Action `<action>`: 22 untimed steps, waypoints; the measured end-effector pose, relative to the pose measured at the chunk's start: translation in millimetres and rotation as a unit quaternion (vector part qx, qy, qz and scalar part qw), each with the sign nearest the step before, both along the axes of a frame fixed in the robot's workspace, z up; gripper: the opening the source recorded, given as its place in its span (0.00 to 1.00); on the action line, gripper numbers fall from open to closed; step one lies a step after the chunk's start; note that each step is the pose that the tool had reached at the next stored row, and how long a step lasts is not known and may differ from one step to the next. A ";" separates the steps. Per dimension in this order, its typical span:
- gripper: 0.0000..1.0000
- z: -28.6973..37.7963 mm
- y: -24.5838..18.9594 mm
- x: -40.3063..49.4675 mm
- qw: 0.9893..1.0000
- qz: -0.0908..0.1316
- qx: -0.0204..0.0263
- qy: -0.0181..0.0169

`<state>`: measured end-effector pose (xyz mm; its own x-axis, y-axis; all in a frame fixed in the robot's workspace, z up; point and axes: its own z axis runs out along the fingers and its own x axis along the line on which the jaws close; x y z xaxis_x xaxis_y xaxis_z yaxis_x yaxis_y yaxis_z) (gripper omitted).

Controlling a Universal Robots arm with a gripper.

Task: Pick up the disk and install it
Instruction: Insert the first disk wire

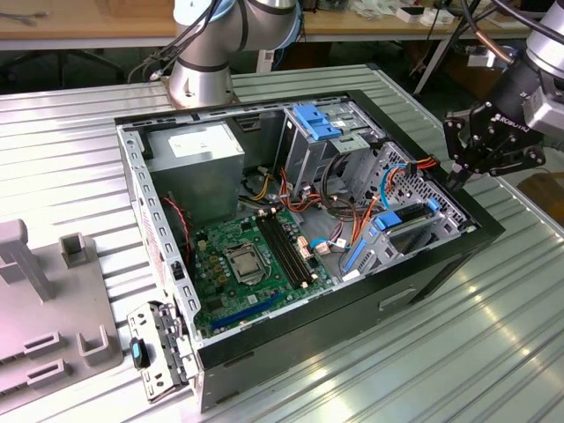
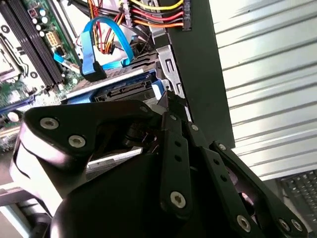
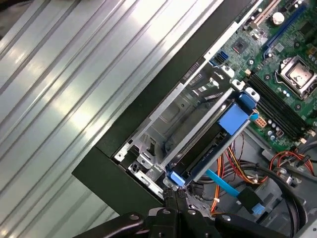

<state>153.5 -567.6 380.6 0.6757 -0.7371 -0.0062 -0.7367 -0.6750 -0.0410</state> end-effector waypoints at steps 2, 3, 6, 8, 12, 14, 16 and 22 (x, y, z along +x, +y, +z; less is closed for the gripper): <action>0.11 0.0 4.7 0.1 1.000 0.005 0.000 0.000; 0.11 0.0 7.5 0.1 1.000 0.007 0.000 0.000; 0.11 -0.1 16.3 0.6 1.000 0.012 0.000 0.000; 0.11 -0.1 21.4 1.3 1.000 0.019 0.000 0.000; 0.11 -0.2 31.9 2.8 0.999 0.033 0.000 0.000; 0.11 -0.6 33.0 2.9 0.999 0.048 0.000 0.000; 0.11 -0.9 33.1 2.8 0.998 0.069 0.000 0.000; 0.11 -2.5 39.4 5.5 0.995 0.103 0.000 0.000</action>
<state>159.0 -528.2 378.1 0.8130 -0.5823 -0.0062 -0.5820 -0.8122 -0.0410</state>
